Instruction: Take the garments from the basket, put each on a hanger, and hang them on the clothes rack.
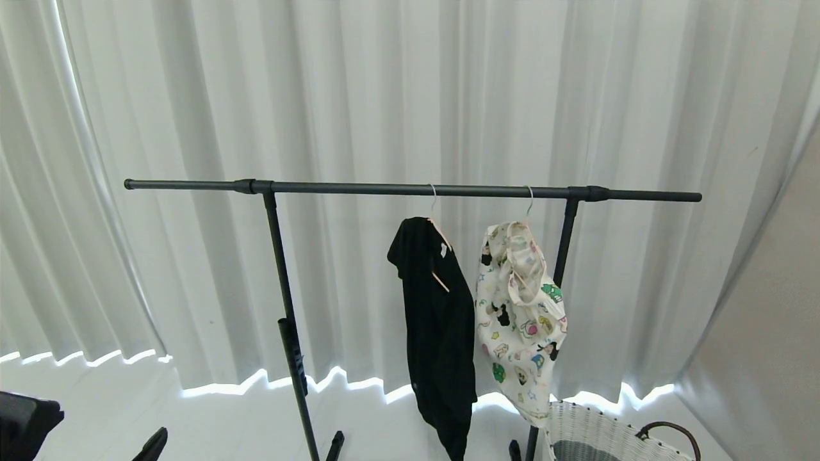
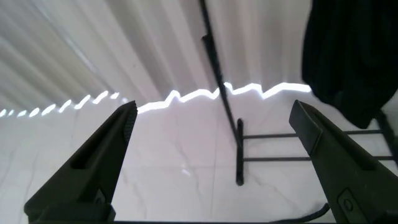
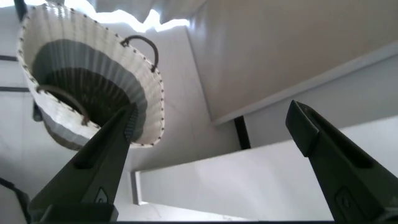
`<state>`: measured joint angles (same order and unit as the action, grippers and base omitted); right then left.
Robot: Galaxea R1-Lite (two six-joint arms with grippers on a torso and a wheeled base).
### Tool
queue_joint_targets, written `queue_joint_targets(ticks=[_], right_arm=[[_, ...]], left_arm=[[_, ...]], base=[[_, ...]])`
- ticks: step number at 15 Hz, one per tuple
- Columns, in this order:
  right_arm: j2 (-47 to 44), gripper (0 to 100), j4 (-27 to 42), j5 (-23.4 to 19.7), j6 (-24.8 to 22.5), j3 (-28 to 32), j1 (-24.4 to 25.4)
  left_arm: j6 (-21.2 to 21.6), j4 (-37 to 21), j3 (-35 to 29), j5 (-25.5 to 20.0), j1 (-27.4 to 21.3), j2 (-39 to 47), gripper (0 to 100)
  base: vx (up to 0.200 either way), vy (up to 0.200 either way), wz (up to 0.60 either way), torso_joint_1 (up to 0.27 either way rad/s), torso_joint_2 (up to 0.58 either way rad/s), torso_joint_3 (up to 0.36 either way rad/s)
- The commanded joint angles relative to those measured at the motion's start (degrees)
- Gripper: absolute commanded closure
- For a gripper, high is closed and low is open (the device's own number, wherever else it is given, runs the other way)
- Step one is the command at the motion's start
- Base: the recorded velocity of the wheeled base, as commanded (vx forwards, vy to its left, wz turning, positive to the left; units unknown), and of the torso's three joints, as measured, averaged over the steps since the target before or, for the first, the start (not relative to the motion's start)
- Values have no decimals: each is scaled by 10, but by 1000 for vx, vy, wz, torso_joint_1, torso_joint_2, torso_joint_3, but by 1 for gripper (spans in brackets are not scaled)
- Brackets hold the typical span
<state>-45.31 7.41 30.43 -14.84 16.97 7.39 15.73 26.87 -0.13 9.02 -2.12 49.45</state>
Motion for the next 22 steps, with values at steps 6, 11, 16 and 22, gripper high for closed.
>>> queue_joint_targets(ticks=[6, 11, 16, 22], right_arm=[[117, 0, 0, 0, -8, -73, -21], [146, 0, 1, 0, -8, -77, -40], [217, 0, 1, 0, -9, -106, -73], [319, 0, 4, -7, -9, -113, -81]], left_arm=[[0, -163, 0, -2, 80, -194, 0], [0, -243, 0, -3, 78, -316, 0], [0, -243, 0, -8, 53, -408, 0], [2, -243, 0, -8, 10, -462, 0]], base=[[0, 0, 0, 0, 0, 0], [0, 0, 0, -146, 339, 176], [0, 0, 0, -235, 523, 286], [0, 0, 0, -216, 500, 286]])
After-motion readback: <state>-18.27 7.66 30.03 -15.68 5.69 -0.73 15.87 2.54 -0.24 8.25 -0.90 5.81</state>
